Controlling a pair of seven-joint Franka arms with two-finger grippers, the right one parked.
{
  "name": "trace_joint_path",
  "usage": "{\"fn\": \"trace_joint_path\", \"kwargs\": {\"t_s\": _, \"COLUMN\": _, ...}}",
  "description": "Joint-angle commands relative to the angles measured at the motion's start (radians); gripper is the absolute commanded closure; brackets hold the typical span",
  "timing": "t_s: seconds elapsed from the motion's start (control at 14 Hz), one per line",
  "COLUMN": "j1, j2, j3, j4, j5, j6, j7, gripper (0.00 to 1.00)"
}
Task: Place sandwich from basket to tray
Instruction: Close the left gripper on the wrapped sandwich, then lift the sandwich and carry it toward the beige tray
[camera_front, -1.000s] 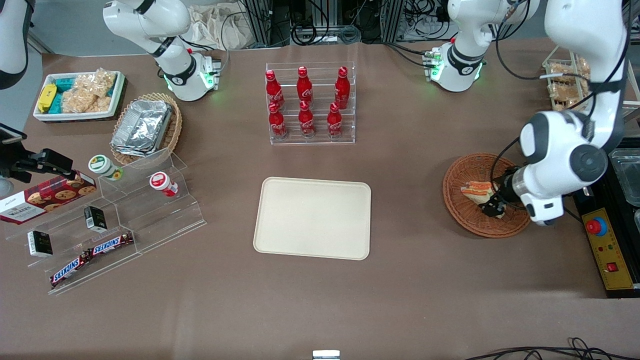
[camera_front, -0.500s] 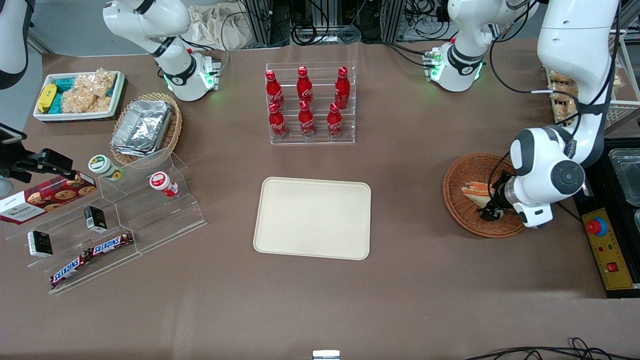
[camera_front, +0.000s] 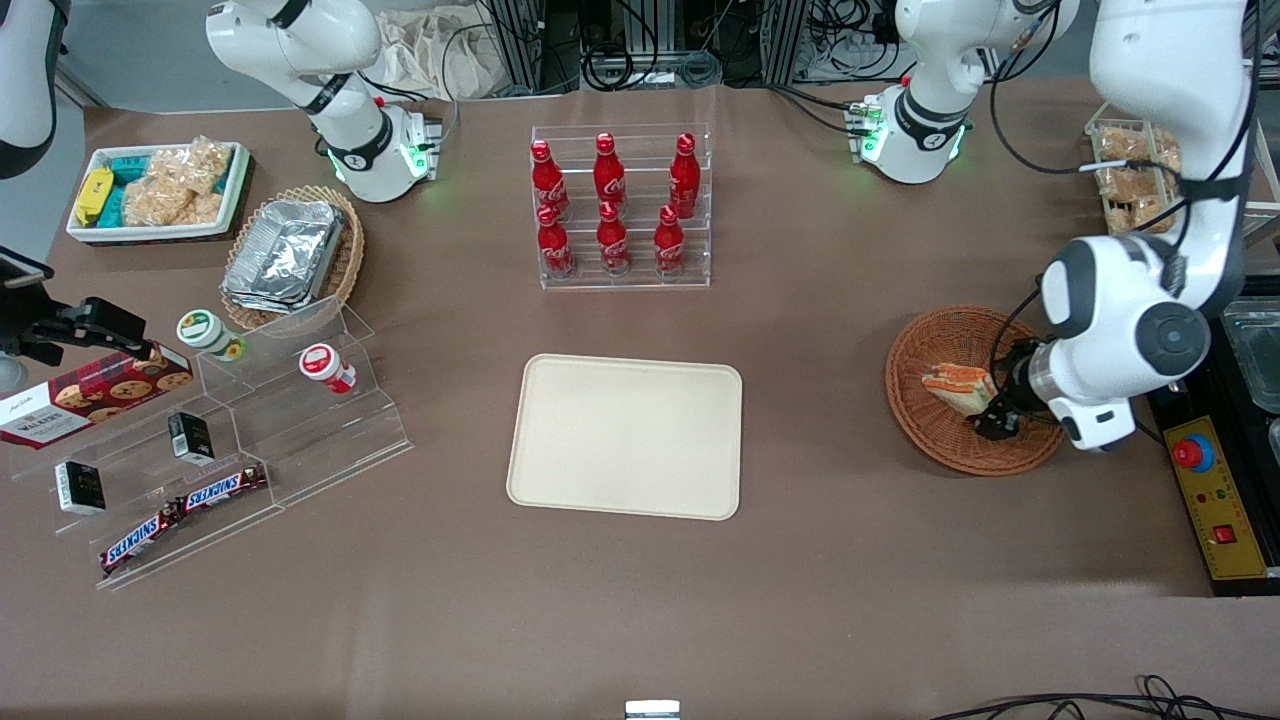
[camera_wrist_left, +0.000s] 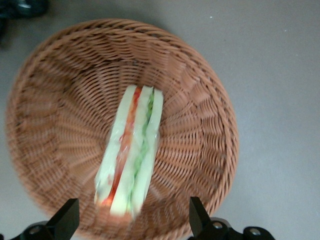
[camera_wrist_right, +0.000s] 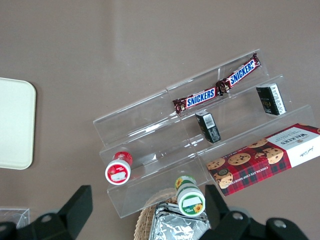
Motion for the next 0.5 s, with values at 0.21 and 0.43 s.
{"fn": "trace_joint_path", "kwargs": {"t_s": 0.21, "j1": -0.009, "j2": 0.023, "j3": -0.005, "j4": -0.024, "j5": 0.082, "j6": -0.026, "j7": -0.035, "gripper": 0.01}}
{"fn": "trace_joint_path", "kwargs": {"t_s": 0.43, "j1": -0.008, "j2": 0.072, "j3": -0.003, "j4": -0.089, "j5": 0.084, "j6": 0.128, "j7": -0.035, "gripper": 0.01}}
